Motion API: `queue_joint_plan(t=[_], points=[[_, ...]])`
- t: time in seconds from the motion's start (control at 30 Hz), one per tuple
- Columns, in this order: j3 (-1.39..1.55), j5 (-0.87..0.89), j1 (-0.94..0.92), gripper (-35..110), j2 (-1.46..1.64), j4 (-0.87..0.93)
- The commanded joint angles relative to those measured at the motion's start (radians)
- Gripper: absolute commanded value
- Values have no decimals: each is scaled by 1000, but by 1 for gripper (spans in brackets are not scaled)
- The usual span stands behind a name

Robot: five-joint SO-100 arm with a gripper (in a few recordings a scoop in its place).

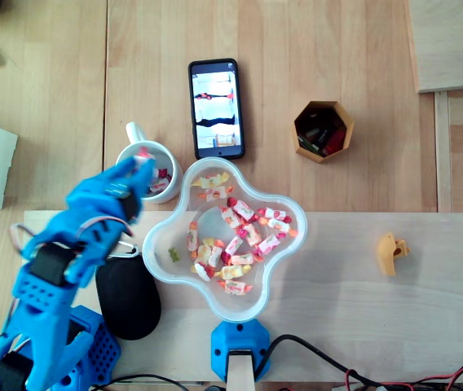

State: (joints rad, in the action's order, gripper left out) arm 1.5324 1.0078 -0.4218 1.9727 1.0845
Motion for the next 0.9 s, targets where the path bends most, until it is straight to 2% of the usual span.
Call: queue_joint_plan(t=[0.0, 0.13, 0.27, 0.67, 0.87], points=[[-8, -138, 55, -3, 51, -20], [28, -313, 84, -3, 31, -23], [83, -407, 83, -3, 23, -37], [353, -411, 48, -3, 29, -316], [436, -411, 44, -3, 28, -379]])
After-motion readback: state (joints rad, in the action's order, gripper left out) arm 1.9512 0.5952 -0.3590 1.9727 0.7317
